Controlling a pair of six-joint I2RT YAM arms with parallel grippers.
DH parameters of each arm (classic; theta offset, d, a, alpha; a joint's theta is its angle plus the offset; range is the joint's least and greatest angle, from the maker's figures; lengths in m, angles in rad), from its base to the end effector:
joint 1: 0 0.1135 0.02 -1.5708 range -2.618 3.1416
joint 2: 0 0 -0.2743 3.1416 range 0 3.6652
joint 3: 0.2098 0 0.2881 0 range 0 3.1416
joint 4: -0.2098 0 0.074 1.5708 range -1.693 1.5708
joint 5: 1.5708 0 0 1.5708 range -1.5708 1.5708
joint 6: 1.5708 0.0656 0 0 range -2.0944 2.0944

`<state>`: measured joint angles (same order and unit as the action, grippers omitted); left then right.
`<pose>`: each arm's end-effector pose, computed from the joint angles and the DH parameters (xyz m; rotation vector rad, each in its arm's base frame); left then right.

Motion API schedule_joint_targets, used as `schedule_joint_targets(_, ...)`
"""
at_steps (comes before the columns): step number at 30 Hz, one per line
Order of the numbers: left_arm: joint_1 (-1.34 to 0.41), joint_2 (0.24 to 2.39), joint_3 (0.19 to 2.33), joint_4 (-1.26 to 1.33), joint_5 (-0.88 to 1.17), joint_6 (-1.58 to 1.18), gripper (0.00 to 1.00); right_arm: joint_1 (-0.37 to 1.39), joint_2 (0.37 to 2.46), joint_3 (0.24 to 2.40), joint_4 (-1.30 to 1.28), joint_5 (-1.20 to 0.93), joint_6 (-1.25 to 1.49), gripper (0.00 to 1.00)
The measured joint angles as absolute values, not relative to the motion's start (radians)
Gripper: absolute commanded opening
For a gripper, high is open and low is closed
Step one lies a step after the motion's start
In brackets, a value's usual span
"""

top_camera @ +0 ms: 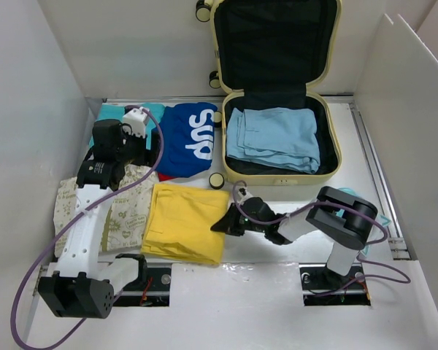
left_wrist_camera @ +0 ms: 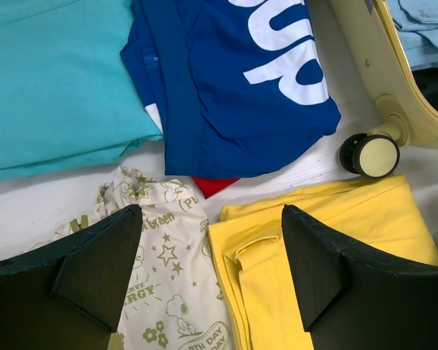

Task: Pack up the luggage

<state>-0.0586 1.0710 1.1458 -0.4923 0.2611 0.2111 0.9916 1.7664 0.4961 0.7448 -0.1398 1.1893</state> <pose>0.2891 -0.0339 0.3794 0.4315 1.9291 -0.1603 0.1753 0.2847 0.0615 0.1433 2.4451 1.3295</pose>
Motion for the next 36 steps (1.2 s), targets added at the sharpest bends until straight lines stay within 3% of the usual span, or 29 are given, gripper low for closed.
schedule_joint_targets(4,-0.059,1.071,1.142,-0.49,0.262,0.211,0.74,0.996,1.752,0.551,0.656,-0.141,1.103,0.0)
schedule_joint_targets(13,-0.056,1.07,1.14,-0.49,0.249,0.212,0.74,1.064,1.684,1.029,-0.105,-0.021,0.594,0.0)
schedule_joint_targets(22,-0.03,1.069,1.141,-0.49,0.237,0.212,0.74,1.045,1.73,1.438,-0.583,0.11,0.219,0.0)
schedule_joint_targets(31,0.019,1.134,1.204,-0.487,0.209,0.22,0.74,0.812,1.869,1.8,-0.797,0.059,0.017,0.0)
schedule_joint_targets(36,0.028,1.235,1.278,-0.492,0.175,0.231,0.74,0.61,1.93,1.94,-0.848,-0.079,-0.01,0.0)
